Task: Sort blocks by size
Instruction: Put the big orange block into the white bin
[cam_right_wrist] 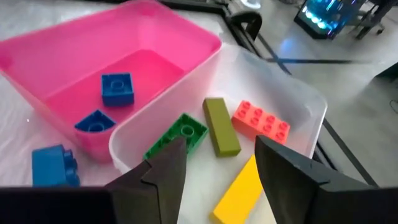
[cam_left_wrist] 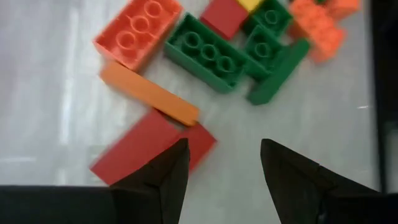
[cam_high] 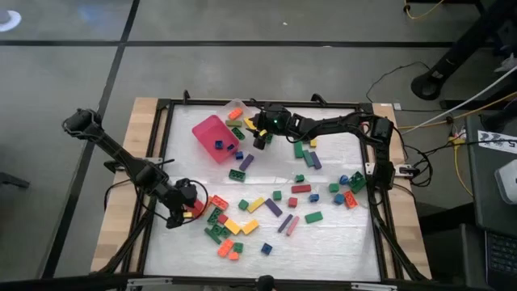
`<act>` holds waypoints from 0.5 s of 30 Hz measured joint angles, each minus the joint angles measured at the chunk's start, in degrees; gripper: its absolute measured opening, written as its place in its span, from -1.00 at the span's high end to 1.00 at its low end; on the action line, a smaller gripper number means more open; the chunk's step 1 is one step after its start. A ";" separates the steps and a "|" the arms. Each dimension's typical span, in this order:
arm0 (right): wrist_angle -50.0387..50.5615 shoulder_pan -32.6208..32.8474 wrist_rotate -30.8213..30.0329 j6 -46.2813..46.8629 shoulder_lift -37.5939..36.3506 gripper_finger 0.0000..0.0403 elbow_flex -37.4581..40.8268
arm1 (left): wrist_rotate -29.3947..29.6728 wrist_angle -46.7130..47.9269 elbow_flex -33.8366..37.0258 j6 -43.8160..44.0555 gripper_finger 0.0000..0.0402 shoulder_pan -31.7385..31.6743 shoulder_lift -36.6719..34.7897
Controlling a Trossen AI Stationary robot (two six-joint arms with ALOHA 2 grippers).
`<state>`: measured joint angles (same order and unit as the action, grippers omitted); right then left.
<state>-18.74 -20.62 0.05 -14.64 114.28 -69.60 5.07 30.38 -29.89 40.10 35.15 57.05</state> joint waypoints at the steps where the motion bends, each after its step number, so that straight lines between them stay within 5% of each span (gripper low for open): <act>1: 0.28 0.00 0.00 0.01 0.00 0.06 0.00 | 1.40 0.03 0.00 0.06 0.08 0.01 0.73; 10: 0.97 0.02 0.00 0.01 0.00 0.05 0.00 | 9.40 -3.87 0.02 19.09 0.08 -1.86 7.80; 15: 0.98 0.02 0.00 0.01 -0.17 0.05 0.00 | 9.41 -8.15 0.02 17.98 0.08 -2.94 12.01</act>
<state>-17.77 -20.60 0.05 -14.63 114.11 -69.60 14.47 22.23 -29.87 58.08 32.20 69.07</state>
